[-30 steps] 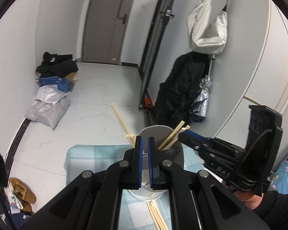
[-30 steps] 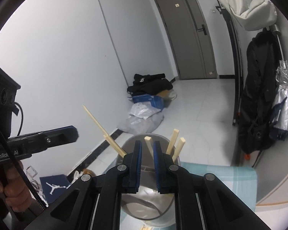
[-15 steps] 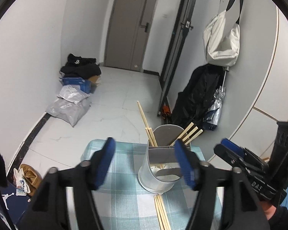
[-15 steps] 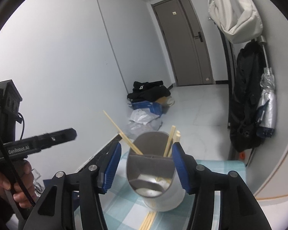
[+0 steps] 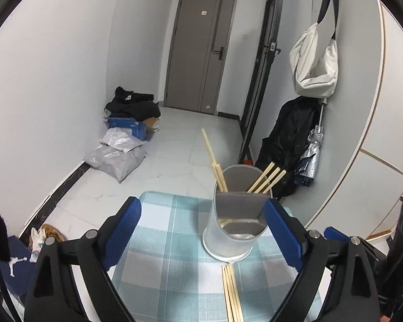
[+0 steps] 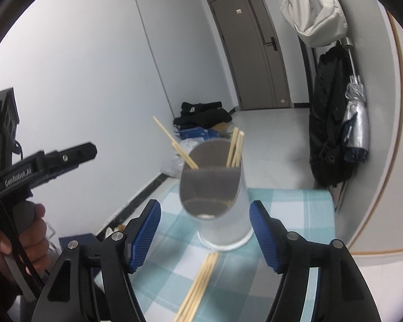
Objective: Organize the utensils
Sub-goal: 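Lower the right gripper to the remaining chopsticks on the mat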
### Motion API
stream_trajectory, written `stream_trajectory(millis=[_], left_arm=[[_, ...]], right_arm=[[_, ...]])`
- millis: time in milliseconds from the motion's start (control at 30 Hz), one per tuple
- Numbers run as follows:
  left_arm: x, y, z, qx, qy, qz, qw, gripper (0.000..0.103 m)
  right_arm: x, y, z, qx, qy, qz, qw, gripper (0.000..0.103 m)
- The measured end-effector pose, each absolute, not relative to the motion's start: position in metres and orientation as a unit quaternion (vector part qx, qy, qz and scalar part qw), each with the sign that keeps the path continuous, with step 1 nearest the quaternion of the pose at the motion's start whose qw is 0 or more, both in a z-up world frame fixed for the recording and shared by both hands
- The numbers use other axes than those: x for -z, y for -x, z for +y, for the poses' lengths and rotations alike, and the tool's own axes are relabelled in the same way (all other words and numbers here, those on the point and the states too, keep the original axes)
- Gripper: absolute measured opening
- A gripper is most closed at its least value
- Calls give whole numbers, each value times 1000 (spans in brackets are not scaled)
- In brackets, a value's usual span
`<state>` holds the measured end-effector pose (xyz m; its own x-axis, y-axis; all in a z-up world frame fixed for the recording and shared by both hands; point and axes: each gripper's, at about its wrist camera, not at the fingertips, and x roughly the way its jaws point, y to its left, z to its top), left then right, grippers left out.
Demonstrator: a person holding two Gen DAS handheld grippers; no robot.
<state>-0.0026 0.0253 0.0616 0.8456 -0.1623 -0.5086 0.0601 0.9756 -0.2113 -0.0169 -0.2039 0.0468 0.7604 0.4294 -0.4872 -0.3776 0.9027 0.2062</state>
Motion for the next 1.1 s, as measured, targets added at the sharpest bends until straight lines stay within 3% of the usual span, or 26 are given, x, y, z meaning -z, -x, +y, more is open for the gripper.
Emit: stream_trajectory(millis=[267,867,1100], left_arm=[[-29,5,30,37,115,292,949,92],[14,7,32,42,105,350,930,92],[23,-4,44,24,117,369,922,92]], right_arm=[[-27,33,-205,-197,-39,290,936,77],[39,8,-210,-146,-75,434,886,77],[60,-4,-191,-129,-30,465,875,77]])
